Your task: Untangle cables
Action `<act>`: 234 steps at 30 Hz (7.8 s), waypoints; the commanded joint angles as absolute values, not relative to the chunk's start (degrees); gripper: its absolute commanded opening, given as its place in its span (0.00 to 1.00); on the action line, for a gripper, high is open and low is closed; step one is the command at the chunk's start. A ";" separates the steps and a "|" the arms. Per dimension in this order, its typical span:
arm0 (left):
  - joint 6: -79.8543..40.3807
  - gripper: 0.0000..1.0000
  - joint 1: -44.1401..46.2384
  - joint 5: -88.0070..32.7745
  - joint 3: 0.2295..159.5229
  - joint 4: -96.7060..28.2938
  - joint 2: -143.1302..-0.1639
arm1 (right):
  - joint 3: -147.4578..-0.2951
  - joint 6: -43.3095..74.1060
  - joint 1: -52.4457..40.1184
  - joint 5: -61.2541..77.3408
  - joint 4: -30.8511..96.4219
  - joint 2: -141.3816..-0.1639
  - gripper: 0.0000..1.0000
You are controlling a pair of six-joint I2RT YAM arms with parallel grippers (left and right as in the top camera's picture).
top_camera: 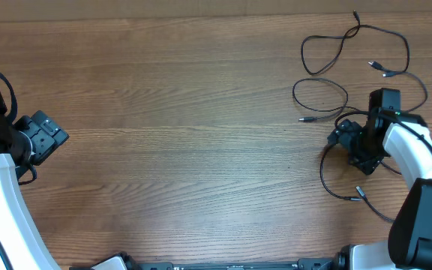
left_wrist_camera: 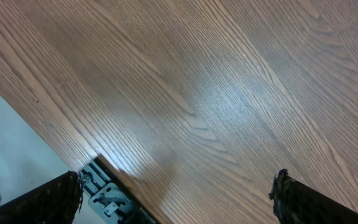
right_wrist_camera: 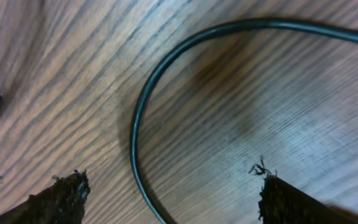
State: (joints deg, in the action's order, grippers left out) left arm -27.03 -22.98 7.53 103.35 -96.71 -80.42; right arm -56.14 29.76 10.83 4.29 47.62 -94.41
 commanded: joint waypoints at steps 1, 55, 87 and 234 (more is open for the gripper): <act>-27.88 1.00 -23.22 7.46 103.13 -96.79 -80.51 | -53.95 30.15 9.30 3.46 45.87 -94.52 0.86; -27.88 0.99 -23.22 7.46 103.13 -96.79 -80.51 | -54.43 33.01 6.76 -2.52 48.45 -100.95 0.59; -27.88 0.99 -23.22 7.46 103.13 -96.79 -80.51 | -83.22 28.14 35.03 -7.40 52.93 -104.18 1.00; -27.88 1.00 -23.22 7.46 103.13 -96.79 -80.51 | -61.78 28.51 -2.20 1.39 54.61 -106.52 0.04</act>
